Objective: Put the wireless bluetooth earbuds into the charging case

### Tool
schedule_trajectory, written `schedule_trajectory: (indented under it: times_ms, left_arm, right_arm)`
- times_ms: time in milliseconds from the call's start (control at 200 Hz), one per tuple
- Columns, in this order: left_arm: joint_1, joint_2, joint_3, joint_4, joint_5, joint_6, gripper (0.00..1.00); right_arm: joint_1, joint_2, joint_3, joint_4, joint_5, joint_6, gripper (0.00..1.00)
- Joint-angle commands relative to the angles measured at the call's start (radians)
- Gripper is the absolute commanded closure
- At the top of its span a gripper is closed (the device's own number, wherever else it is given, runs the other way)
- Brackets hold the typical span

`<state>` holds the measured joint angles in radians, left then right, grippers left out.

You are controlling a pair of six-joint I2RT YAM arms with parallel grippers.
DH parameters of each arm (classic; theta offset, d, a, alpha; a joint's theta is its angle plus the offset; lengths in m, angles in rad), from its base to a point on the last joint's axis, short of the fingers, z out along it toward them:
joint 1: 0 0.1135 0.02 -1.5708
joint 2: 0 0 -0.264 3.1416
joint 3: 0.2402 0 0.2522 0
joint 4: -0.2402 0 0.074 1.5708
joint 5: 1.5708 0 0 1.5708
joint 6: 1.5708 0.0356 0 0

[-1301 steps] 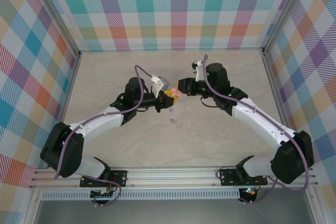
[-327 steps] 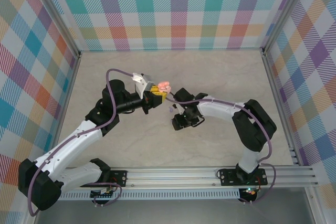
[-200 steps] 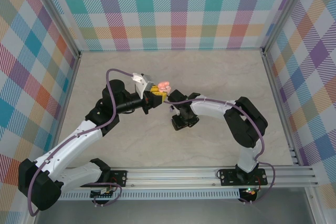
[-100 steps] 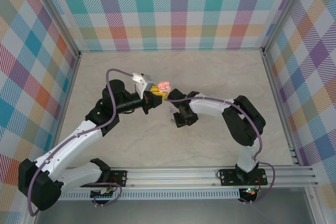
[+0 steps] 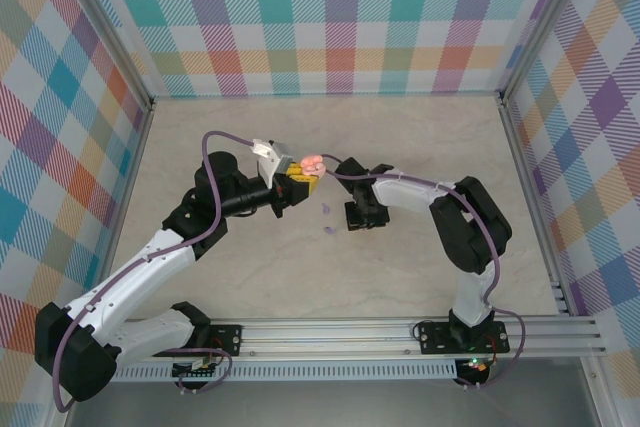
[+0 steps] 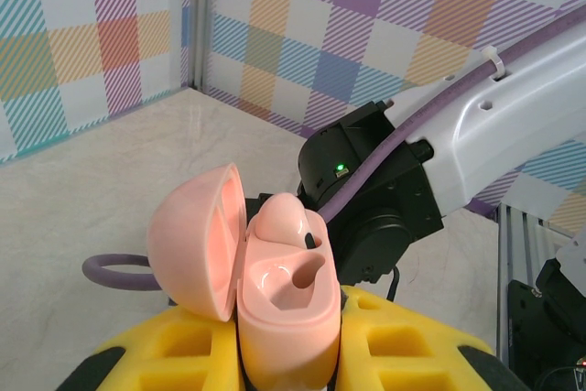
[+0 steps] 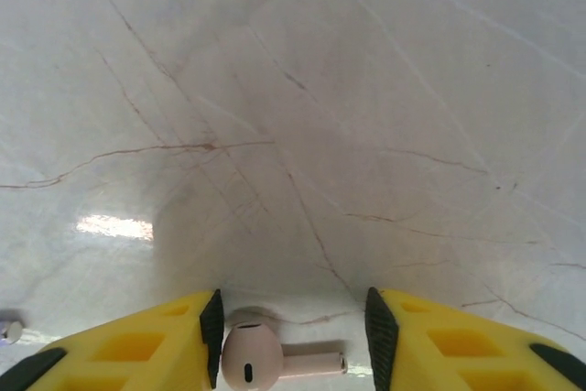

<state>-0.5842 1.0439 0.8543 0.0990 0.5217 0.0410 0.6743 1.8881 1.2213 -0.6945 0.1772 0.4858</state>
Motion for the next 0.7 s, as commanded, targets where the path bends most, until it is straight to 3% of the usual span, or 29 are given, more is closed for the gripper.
schedule_trajectory:
  times_ms: [0,360,695]
  left_arm:
    - [-0.009,-0.015,0.003,0.005,0.000,-0.005,0.83]
    - [-0.009,-0.015,0.005,0.007,0.003,-0.010,0.83]
    - [-0.009,-0.016,0.001,0.007,0.004,-0.011,0.83]
  right_arm:
    - [-0.008,-0.038,0.014,-0.021,0.029,-0.015,0.49]
    - [-0.009,-0.068,0.000,-0.021,-0.047,-0.281,0.46]
    - [-0.008,-0.031,0.010,-0.034,-0.115,-0.425,0.46]
